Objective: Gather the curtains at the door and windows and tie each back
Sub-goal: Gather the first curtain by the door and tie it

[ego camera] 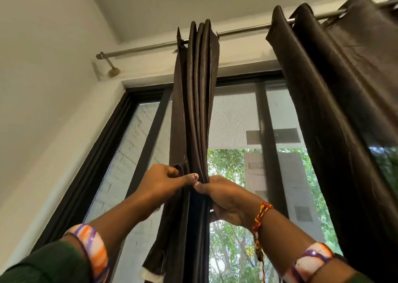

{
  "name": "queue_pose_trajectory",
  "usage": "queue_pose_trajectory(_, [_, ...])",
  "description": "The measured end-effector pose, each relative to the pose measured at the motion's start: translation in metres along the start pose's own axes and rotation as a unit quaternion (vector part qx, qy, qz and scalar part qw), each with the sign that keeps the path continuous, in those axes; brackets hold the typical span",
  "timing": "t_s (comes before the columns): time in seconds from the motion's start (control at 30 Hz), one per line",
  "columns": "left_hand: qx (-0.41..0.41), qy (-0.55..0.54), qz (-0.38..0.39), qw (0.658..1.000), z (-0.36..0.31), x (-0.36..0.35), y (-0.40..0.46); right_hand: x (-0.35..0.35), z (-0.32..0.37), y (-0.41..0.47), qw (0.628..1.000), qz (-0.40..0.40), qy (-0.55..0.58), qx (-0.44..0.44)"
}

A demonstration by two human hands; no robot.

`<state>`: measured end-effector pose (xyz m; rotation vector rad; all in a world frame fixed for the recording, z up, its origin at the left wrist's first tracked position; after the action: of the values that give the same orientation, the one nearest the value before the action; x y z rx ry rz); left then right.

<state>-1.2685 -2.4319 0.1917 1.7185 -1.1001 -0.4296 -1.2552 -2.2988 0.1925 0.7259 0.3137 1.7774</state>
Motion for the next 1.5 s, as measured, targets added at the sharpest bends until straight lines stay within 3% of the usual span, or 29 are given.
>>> queue_pose_trajectory(0.27, [-0.017, 0.022, -0.058, 0.998, -0.004, 0.008, 0.000, -0.016, 0.001, 0.005, 0.990, -0.099, -0.097, 0.040])
queue_pose_trajectory(0.47, [-0.096, 0.083, -0.046, 0.991, -0.023, 0.012, -0.002, -0.027, 0.005, 0.005, 0.995, -0.037, -0.090, 0.030])
queue_pose_trajectory(0.8, [-0.041, 0.054, 0.043, 0.997, -0.012, 0.017, 0.008, -0.029, 0.002, -0.003, 0.994, -0.016, -0.097, 0.055])
queue_pose_trajectory(1.03, [-0.002, 0.100, 0.012, 0.995, -0.007, 0.025, 0.006, -0.038, 0.004, 0.002, 0.983, -0.068, -0.153, 0.078])
queue_pose_trajectory(1.13, [0.028, 0.028, 0.053, 0.998, -0.006, 0.025, 0.005, -0.044, 0.004, 0.005, 0.980, -0.072, -0.167, 0.077])
queue_pose_trajectory(1.23, [0.030, 0.004, 0.049, 0.998, -0.007, 0.027, 0.006, -0.051, 0.005, 0.007, 0.973, -0.089, -0.190, 0.094])
queue_pose_trajectory(1.3, [0.067, -0.072, 0.043, 0.994, -0.007, 0.027, 0.003, -0.057, 0.007, 0.005, 0.964, -0.099, -0.218, 0.116])
queue_pose_trajectory(1.43, [0.145, -0.330, 0.055, 0.931, -0.018, 0.019, 0.000, -0.066, 0.011, -0.003, 0.926, -0.151, -0.312, 0.151])
queue_pose_trajectory(1.5, [0.132, -0.341, 0.054, 0.929, -0.023, 0.018, 0.003, -0.073, 0.011, -0.006, 0.905, -0.174, -0.354, 0.159])
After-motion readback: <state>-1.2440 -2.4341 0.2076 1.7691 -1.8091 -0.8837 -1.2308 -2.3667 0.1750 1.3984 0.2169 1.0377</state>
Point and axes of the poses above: each hand's wrist, its own y-axis towards the middle knuckle, its own x-axis out of the back of the hand, z = x × y, the point moved 3 cm from there along y, towards the middle knuckle, and after that the axes turned 9 degrees about y, right-handed, at the moved point
